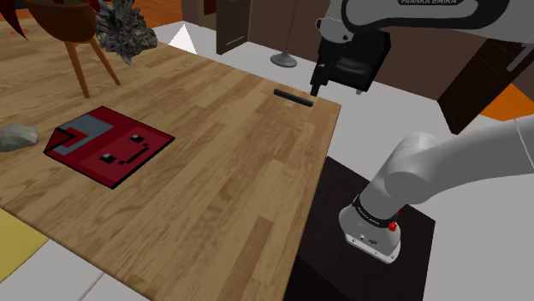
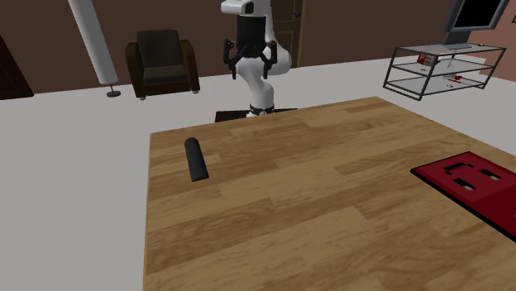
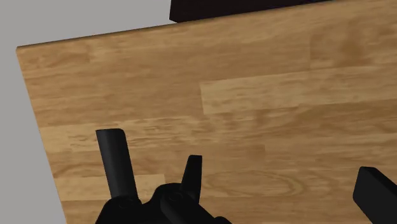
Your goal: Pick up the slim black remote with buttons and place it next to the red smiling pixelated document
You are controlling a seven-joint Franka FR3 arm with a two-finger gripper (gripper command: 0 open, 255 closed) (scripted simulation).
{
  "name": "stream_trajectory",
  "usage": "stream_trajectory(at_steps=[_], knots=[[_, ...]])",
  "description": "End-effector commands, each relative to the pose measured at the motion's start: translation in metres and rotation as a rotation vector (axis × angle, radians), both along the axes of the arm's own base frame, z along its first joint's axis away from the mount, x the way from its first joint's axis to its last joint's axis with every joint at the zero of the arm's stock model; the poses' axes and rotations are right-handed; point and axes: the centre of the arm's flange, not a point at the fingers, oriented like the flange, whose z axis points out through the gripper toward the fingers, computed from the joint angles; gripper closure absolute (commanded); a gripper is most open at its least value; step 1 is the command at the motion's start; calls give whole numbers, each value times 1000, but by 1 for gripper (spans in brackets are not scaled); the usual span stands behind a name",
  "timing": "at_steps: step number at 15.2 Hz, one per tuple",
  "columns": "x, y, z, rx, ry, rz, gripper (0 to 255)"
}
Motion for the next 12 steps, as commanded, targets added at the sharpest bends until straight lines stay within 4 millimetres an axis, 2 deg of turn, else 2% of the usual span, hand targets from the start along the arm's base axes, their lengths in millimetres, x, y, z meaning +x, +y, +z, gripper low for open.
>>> stream_trajectory(at_steps=[1, 12], knots=[[17, -15, -13, -4, -5, 9, 0], [110, -98, -80, -19, -23, 52, 0]])
